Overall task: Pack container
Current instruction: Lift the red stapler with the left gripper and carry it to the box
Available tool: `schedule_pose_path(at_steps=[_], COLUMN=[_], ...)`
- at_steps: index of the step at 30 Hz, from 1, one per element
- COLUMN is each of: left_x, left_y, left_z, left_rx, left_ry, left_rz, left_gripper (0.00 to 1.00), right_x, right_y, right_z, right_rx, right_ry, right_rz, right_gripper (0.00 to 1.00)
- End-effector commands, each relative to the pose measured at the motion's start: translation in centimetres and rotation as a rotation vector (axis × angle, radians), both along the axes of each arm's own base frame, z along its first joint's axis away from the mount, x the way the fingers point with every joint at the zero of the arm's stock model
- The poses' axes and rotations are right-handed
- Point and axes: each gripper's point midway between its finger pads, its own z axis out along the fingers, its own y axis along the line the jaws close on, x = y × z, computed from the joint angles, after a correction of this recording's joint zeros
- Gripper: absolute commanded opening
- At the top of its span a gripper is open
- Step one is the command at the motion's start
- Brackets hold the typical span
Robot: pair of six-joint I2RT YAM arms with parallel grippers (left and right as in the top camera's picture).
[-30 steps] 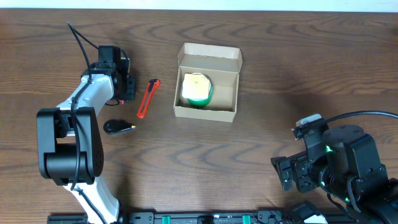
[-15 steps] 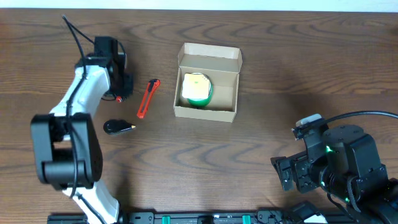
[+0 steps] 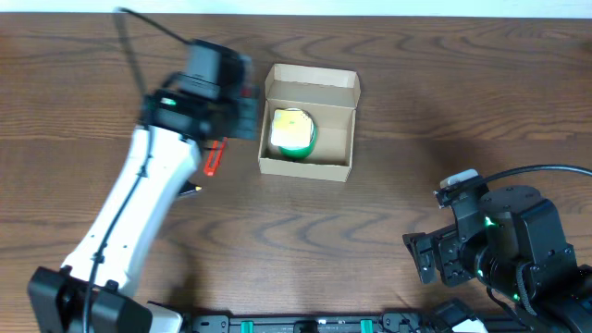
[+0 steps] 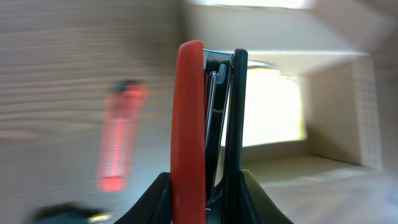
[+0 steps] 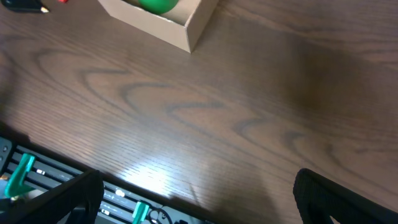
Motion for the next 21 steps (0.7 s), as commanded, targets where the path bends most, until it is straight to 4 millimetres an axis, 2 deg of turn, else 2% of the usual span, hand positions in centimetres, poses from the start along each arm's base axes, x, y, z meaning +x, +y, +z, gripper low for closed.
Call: schedule_pose_path(at_steps=[1, 6, 10, 14, 21], left_x=[-1.6, -2.8, -3.5, -3.0, -2.1], left_y=[-5.6, -12.5, -15.5, -16.7, -16.8], left_z=[0.1, -1.4, -3.5, -4.7, -6.4], left_rx=[-0.124, -0.173, -0.193, -0.226, -0.212], left_ry=[0.056, 0.055, 0.102, 0.125, 0.135], left_rz=[-0.025, -0.108, -0.105, -0.058, -0.006], left_gripper=[0.06, 0.06, 0.06, 0.06, 0.06], right_x=[0.1, 0.1, 0.1, 0.1, 0.1], right_y=[-0.3, -0.3, -0.3, -0.3, -0.3], right_z=[0.0, 0.0, 0.0, 0.0, 0.0], right_rx=[-0.015, -0.015, -0.015, -0.015, -0.015], right_ry=[-0.006, -0.006, -0.007, -0.007, -0.006], right_rz=[0.001, 0.001, 0.001, 0.001, 0.001], right_gripper=[0.99, 0.99, 0.99, 0.99, 0.99])
